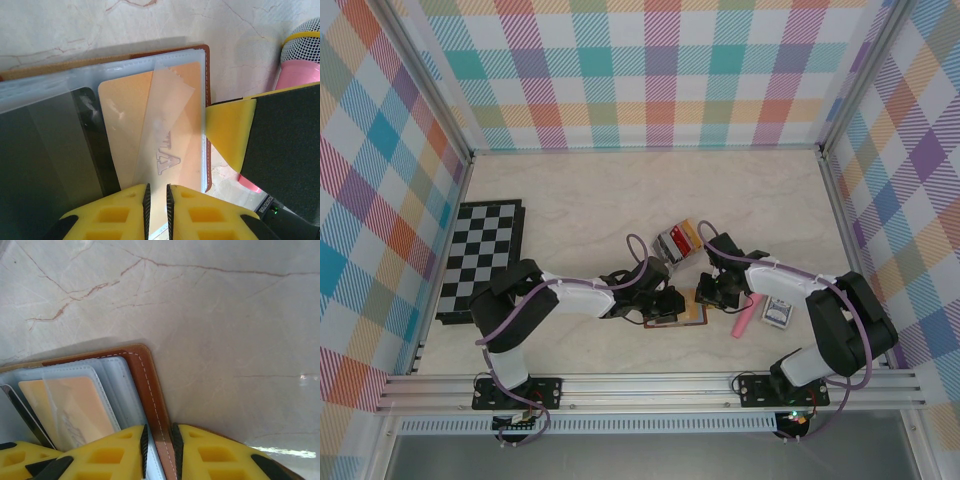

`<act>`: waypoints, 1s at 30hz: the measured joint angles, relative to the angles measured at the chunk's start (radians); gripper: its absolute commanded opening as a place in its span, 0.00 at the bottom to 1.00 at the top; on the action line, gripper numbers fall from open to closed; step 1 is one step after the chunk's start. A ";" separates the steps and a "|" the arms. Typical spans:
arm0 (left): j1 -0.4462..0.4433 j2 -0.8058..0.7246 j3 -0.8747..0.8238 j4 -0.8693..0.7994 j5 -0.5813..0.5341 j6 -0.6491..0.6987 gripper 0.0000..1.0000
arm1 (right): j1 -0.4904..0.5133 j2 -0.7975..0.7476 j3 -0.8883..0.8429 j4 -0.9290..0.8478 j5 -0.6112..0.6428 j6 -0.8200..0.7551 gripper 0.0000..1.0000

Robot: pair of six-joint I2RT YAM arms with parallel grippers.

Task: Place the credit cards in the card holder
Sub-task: Insert the credit card into the card slot.

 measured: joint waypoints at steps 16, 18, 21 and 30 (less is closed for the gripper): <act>-0.003 -0.072 0.001 -0.089 -0.079 0.023 0.34 | 0.002 -0.078 0.017 -0.049 0.021 -0.001 0.28; -0.003 -0.072 0.002 -0.104 -0.087 0.023 0.34 | 0.002 -0.079 0.017 -0.048 0.015 -0.001 0.28; -0.003 -0.064 0.015 -0.121 -0.093 0.023 0.34 | 0.002 -0.079 0.017 -0.047 0.003 -0.001 0.28; -0.003 -0.005 0.064 -0.120 -0.077 0.023 0.29 | 0.002 -0.066 0.017 -0.021 -0.035 -0.001 0.27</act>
